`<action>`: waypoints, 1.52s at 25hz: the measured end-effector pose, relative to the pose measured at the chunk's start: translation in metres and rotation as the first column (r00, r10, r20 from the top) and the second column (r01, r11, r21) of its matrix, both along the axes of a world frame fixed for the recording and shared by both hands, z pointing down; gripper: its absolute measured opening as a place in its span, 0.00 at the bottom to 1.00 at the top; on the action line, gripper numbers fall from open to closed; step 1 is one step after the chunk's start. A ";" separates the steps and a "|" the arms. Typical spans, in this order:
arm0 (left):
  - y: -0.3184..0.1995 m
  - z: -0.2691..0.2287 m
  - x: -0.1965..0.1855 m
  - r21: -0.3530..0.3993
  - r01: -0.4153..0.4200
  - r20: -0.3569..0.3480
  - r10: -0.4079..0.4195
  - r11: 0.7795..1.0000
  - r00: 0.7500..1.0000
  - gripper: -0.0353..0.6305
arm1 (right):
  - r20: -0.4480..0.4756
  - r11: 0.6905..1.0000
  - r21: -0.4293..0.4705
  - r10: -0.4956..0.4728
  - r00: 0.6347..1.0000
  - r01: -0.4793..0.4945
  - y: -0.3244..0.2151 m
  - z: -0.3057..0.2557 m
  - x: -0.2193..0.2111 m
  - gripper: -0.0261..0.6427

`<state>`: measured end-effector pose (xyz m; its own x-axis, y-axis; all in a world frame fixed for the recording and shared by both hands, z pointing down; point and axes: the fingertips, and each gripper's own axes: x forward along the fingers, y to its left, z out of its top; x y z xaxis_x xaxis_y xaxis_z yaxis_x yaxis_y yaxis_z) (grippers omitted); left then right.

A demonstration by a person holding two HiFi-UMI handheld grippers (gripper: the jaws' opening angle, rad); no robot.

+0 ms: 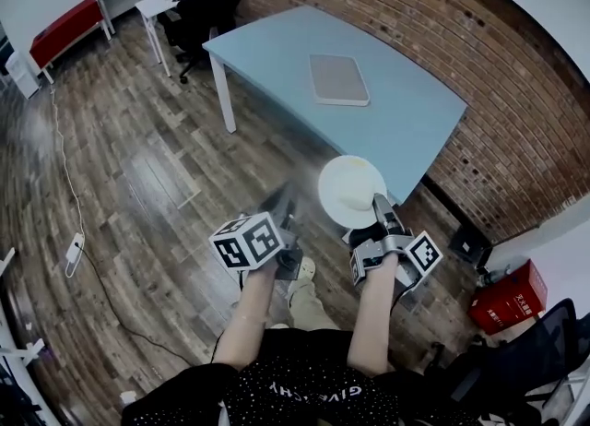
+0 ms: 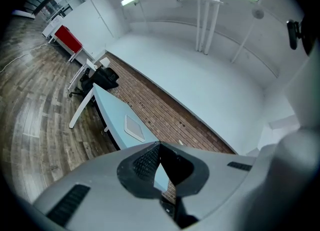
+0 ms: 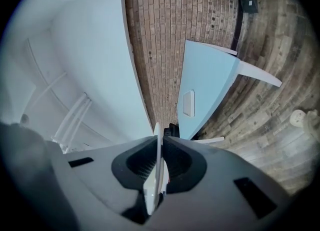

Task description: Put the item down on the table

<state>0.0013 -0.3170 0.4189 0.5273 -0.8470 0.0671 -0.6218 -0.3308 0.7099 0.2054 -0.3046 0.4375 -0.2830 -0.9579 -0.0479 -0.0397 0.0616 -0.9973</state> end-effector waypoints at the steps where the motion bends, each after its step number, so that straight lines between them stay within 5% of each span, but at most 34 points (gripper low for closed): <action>1: -0.012 0.000 0.001 0.000 0.003 0.005 -0.003 1.000 1.000 0.07 | 0.005 1.000 0.001 -0.001 1.000 0.001 -0.012 0.000 0.001 0.08; 21: -0.243 -0.010 0.042 0.022 0.059 0.000 -0.059 0.998 0.998 0.07 | -0.039 0.996 0.067 -0.064 0.997 0.067 -0.267 -0.034 0.040 0.08; 30: -0.288 -0.012 0.054 0.039 0.069 -0.004 -0.069 0.997 0.998 0.07 | -0.049 0.991 0.090 -0.092 0.995 0.096 -0.312 -0.040 0.046 0.08; 38: -0.300 0.007 0.059 -0.010 0.081 -0.022 -0.082 0.997 0.996 0.07 | -0.033 0.992 0.019 -0.120 0.992 0.121 -0.324 -0.010 0.042 0.08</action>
<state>0.0605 -0.6166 0.4256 0.4580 -0.8866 0.0644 -0.6304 -0.2728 0.7268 0.2474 -0.6282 0.4270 -0.3982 -0.9156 -0.0564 -0.0628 0.0886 -0.9941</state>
